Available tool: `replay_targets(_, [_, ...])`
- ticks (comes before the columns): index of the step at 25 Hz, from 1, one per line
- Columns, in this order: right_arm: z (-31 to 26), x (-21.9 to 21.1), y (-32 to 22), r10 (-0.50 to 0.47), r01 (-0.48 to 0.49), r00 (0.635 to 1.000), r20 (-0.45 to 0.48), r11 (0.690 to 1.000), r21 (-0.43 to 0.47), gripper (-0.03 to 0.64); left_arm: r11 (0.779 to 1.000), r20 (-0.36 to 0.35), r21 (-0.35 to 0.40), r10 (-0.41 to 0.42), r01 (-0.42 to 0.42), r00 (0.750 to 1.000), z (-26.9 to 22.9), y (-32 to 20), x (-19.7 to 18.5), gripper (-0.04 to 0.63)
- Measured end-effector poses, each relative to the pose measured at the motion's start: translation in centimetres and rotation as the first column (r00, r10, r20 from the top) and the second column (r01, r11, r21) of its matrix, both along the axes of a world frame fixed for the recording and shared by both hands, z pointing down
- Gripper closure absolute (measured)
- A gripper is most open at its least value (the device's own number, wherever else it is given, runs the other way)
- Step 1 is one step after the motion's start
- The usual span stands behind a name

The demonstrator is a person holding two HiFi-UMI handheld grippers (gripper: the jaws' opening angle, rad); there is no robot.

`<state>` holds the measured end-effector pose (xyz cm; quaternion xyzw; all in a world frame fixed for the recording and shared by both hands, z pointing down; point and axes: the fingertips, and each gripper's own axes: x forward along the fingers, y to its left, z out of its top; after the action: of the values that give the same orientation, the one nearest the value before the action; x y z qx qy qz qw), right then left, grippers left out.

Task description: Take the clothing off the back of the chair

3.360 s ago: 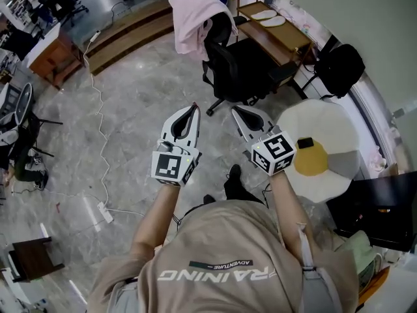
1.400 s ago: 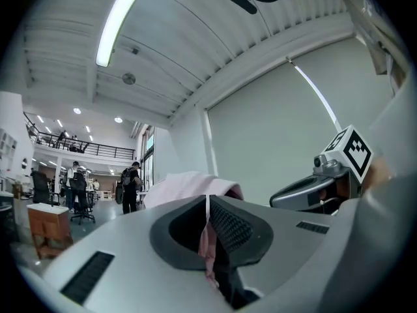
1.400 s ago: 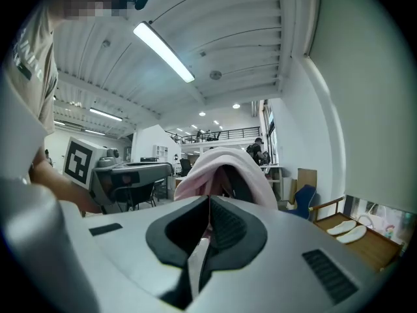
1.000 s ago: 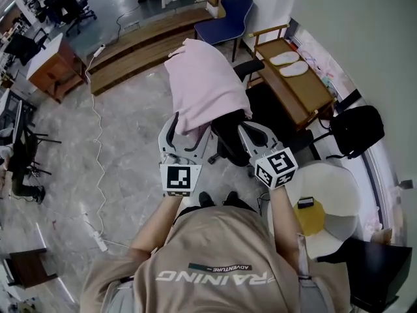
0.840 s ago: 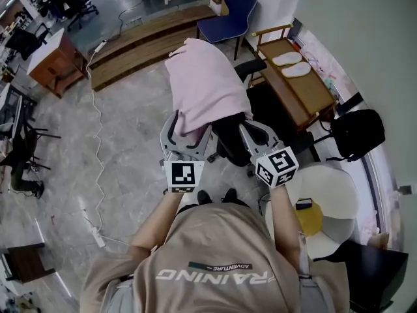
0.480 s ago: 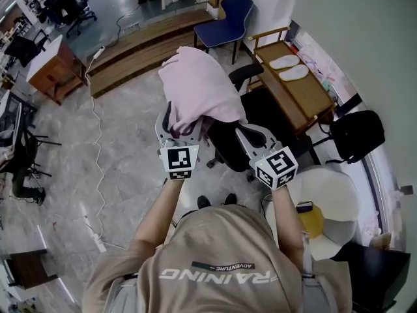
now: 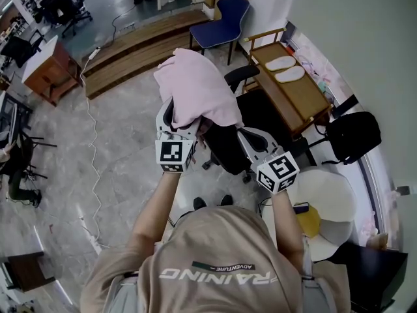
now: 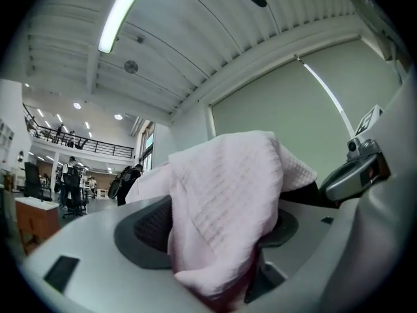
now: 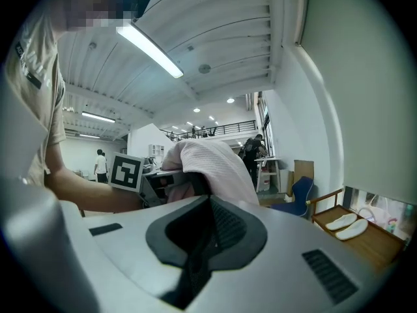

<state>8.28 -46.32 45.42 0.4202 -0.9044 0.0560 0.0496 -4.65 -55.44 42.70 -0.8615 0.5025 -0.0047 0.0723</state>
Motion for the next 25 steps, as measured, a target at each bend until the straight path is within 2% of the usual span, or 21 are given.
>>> replay_targets(3, [0.3, 0.0, 0.0, -0.001, 0.001, 1.0, -0.009, 1.0, -0.006, 0.586, 1.0, 0.007, 0.004, 0.003, -0.003, 1.0, -0.1, 0.6, 0.1, 0.301])
replay_targets(6, [0.3, -0.1, -0.3, -0.01, 0.01, 1.0, -0.014, 1.0, -0.006, 0.586, 1.0, -0.041, 0.006, 0.009, -0.008, 0.999, -0.5, 0.9, 0.1, 0.399])
replay_targets(8, [0.1, -0.2, -0.6, -0.013, 0.013, 1.0, -0.011, 1.0, -0.003, 0.586, 1.0, -0.057, 0.005, 0.02, -0.019, 0.998, -0.7, 0.7, 0.2, 0.438])
replay_targets(13, [0.1, -0.9, -0.4, -0.029, 0.029, 1.0, 0.002, 1.0, -0.002, 0.586, 0.999, -0.069, 0.031, 0.012, -0.01, 0.998, -1.7, 1.3, -0.5, 0.479])
replay_targets(18, [0.1, -1.0, -0.4, -0.037, 0.037, 0.999, -0.011, 0.999, 0.004, 0.586, 0.999, -0.063, 0.046, 0.006, -0.004, 0.998, -2.1, 1.6, -0.6, 0.486])
replay_targets(21, [0.0, -1.0, -0.2, -0.042, 0.043, 0.999, -0.027, 0.999, 0.011, 0.586, 0.999, -0.091, 0.047, 0.002, 0.002, 0.996, -2.3, 2.2, -0.8, 0.492])
replay_targets(25, [-0.6, -0.8, 0.1, -0.054, 0.055, 0.998, -0.017, 0.998, 0.02, 0.586, 0.996, -0.109, 0.088, -0.002, 0.012, 0.994, -3.8, 3.0, -0.9, 0.496])
